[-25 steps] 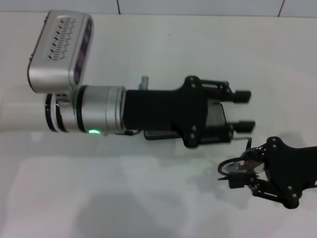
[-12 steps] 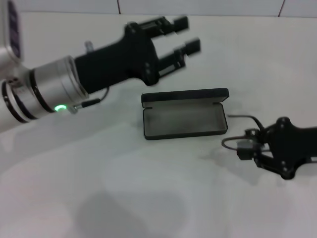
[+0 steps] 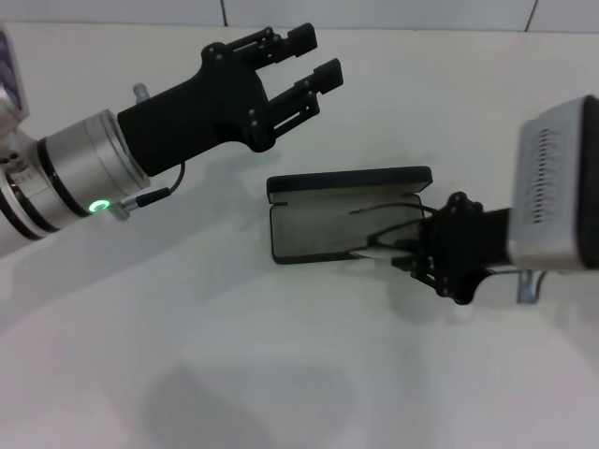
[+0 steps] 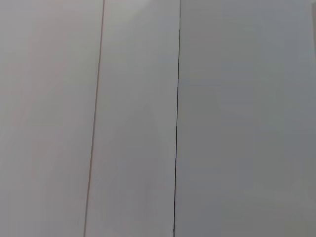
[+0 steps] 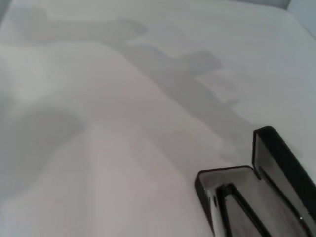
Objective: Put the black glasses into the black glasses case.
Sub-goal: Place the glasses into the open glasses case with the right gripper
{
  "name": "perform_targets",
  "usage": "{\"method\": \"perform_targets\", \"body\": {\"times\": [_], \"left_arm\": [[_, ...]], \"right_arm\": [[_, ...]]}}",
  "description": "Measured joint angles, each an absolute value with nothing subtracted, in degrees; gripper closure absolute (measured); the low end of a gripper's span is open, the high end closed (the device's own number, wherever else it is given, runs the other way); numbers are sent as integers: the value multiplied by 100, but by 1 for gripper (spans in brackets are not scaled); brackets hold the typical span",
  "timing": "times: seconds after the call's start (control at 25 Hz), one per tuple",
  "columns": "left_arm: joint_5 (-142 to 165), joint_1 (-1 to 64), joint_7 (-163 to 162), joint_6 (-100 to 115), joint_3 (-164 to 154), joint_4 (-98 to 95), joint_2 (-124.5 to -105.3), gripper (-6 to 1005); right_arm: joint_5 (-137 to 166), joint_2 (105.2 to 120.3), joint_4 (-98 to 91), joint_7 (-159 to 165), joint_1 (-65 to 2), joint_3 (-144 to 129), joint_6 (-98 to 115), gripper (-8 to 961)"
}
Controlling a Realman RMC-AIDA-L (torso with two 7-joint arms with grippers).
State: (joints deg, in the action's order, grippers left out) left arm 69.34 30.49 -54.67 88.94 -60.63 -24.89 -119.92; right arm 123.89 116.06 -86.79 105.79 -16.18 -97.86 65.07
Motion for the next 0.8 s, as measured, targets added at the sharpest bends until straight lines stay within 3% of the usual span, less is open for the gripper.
{"method": "perform_targets", "body": {"times": [0.8], "left_arm": [[6498,2980,-5419,8647,-5199,-2424,-11970,498]], "right_arm": [[13231,11620,-8257,10861,-1817,-11081,4627,845]]}}
